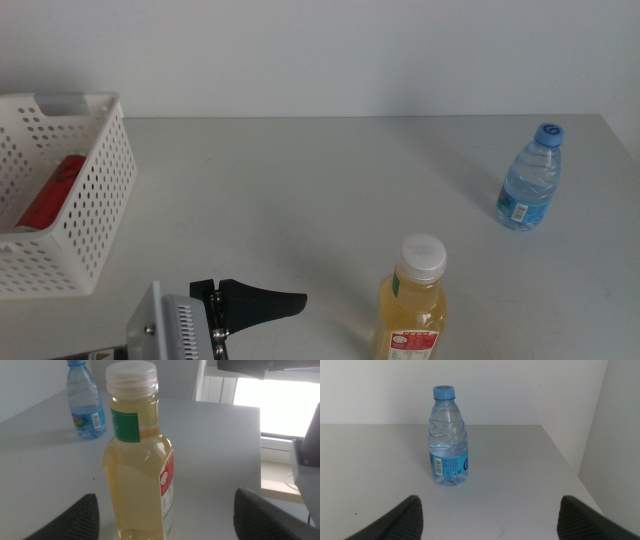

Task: Use arms to grab the bottles and put them into the dustbin to the left of the table.

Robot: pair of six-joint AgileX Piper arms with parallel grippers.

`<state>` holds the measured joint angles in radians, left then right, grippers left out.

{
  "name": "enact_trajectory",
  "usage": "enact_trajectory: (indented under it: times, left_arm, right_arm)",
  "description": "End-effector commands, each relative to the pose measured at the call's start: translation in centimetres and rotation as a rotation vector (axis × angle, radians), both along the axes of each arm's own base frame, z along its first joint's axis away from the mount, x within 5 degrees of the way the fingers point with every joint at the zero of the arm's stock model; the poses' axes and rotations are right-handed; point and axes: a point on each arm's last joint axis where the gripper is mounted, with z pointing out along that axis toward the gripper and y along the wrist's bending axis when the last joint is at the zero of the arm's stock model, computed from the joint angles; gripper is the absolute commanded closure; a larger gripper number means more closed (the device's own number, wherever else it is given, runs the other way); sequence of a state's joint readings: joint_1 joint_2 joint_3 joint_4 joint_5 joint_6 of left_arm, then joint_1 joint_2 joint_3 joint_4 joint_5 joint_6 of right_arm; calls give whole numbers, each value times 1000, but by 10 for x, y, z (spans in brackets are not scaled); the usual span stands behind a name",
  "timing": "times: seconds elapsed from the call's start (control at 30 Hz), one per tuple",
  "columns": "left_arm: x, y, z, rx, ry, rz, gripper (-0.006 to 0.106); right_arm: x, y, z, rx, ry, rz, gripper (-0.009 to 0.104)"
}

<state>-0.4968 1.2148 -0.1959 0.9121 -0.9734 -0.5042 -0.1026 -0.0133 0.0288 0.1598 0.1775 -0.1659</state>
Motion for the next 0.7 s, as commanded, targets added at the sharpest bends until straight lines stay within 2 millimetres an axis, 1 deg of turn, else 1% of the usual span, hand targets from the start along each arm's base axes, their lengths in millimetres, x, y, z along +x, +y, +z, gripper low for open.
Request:
enact_trajectory:
  times: [0.0, 0.13, 0.3, 0.53, 0.67]
  left_arm:
    - [8, -2, 15, -83, -30, -70, 11]
    - [26, -8, 13, -92, -6, -70, 11]
    - [44, -20, 2, -119, 41, -127, 11]
    - [62, -30, -17, -145, 89, -163, 11]
    - [72, -36, -23, -148, 93, -179, 11]
  right_arm:
    - [-2, -1, 11, -24, -99, -8, 20]
    - [-2, -1, 11, -24, -99, -8, 20]
    - [-2, -1, 11, -24, -99, -8, 20]
    - [-2, -1, 11, -24, -99, -8, 20]
    - [-2, -1, 11, -24, -99, -8, 20]
